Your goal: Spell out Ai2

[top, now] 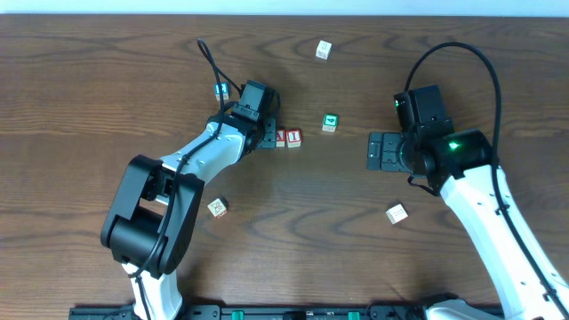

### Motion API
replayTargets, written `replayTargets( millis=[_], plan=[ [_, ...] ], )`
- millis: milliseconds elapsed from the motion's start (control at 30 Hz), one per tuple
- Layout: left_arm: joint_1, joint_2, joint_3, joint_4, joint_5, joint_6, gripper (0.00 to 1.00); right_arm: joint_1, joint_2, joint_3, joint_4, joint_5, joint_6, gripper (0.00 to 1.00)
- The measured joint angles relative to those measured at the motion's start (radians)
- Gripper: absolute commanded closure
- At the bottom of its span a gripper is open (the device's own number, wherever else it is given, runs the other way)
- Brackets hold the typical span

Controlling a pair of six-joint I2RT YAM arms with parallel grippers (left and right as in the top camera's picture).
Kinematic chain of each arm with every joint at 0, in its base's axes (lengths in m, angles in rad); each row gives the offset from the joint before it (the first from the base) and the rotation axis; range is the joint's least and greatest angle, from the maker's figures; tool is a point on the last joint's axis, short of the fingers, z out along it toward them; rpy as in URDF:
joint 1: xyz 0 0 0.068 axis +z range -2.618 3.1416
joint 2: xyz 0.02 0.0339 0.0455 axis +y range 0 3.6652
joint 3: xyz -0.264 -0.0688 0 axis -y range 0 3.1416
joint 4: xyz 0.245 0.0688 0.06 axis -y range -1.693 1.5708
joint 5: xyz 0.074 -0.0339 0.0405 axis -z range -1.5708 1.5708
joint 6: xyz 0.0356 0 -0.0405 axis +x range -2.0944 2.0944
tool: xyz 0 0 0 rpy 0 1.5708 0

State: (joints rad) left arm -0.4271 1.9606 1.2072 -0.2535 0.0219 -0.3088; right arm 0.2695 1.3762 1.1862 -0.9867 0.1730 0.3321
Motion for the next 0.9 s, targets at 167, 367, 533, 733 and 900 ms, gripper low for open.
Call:
replayTargets(
  millis=[167,367,533,733,900],
  plan=[
    [0.0,0.0,0.0,0.006,0.001,0.0,0.49,0.0,0.0,0.0,0.0,0.0,0.0,0.01],
    [0.0,0.0,0.0,0.023,0.018,-0.002,0.5,0.0,0.0,0.0,0.001,0.0,0.0,0.01],
    [0.0,0.0,0.0,0.031,0.032,-0.005,0.5,0.0,0.0,0.0,0.001,0.0,0.0,0.01],
    [0.0,0.0,0.0,0.03,0.02,-0.005,0.5,0.0,0.0,0.0,0.002,0.0,0.0,0.01],
    [0.003,0.0,0.0,0.043,-0.024,0.008,0.5,0.0,0.0,0.0,0.002,0.0,0.0,0.01]
  ],
)
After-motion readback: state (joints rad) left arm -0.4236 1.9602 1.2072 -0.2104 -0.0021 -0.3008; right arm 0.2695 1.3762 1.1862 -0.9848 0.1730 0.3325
